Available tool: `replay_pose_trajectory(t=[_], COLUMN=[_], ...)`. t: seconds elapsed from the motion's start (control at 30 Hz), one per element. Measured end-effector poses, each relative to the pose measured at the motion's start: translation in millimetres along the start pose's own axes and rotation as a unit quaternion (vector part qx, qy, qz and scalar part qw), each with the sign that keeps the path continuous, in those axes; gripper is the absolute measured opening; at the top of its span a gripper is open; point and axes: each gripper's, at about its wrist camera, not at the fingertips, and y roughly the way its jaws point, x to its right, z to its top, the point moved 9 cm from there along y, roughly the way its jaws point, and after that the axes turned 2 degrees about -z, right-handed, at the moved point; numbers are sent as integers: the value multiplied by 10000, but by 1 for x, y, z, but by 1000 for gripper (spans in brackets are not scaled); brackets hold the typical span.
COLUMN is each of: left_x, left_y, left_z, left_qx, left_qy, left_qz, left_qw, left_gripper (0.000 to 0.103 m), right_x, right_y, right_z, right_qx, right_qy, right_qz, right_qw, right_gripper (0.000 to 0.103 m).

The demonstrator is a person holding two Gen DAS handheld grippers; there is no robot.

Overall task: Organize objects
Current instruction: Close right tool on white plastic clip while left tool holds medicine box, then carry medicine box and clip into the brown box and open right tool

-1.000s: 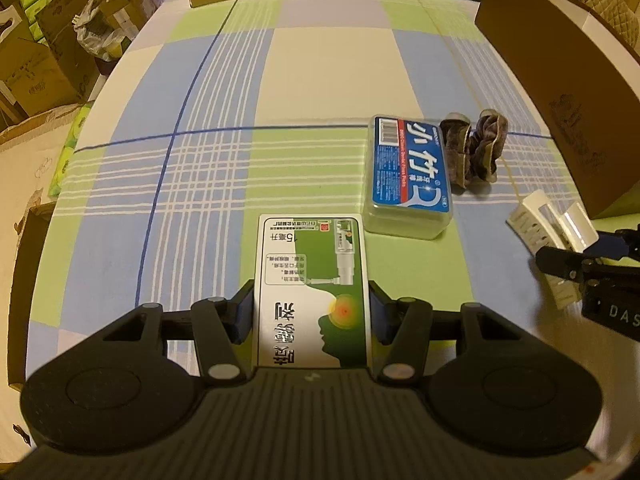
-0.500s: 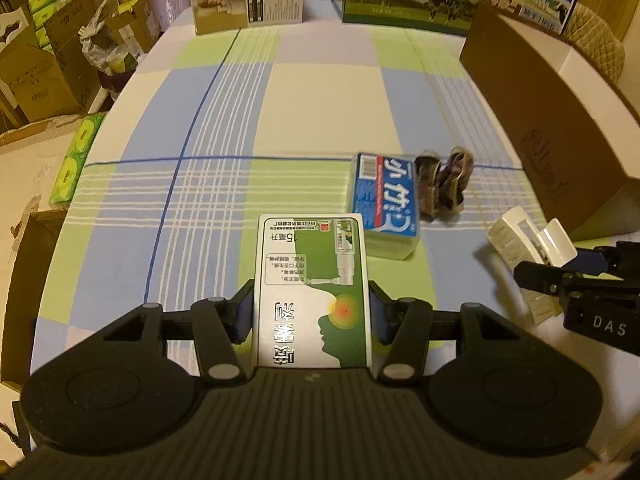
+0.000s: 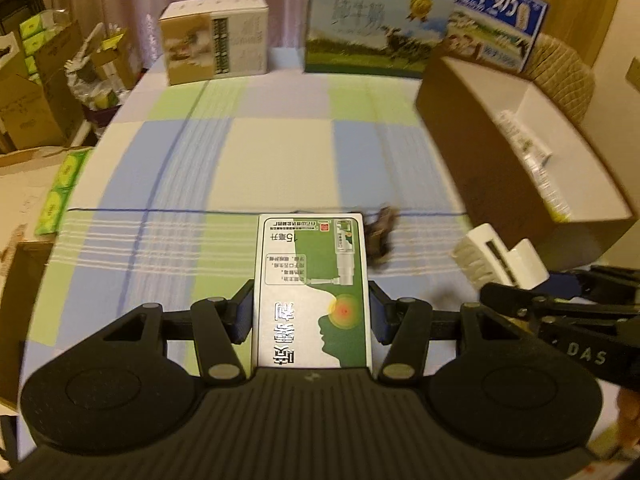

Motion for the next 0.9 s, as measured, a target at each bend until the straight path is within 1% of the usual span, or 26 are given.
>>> replay_pose_trajectory(t=[0.2,0.33,0.43,0.57,0.67,0.77,0.9], left_x=[49,80,104,137,160,182,210], left_y=[-19,-31,-34,-26,-16,-3,16], left_z=[25,46,62,81,94,105,119], left_qx=[260,438,540,502,489,442,338], left_qy=[175,341,473,514,579,664,747], left_qz=[-377,-536,-579,-774,-829,-878,-966], left_qw=[9988,9970,9957,9944,9937,9929,9919], left_gripper=[51,51,51,51,51,51,51], right_x=[19,46,74,110,136,162,194], right_y=[-37,-62,-79,-97,-103,-100,-86], right_z=[20,35,49,66,75,84,97], right_qx=[365,525,668,819,872,861,800], right_qy=[330,610,752,803,810,908,1036], right_qz=[79,127,-15,-247,-429,-493,-502], right_qw=[9988,9967,9949,9931,9920,9909,9901], right_gripper=[37,37,37,37,37,37,37])
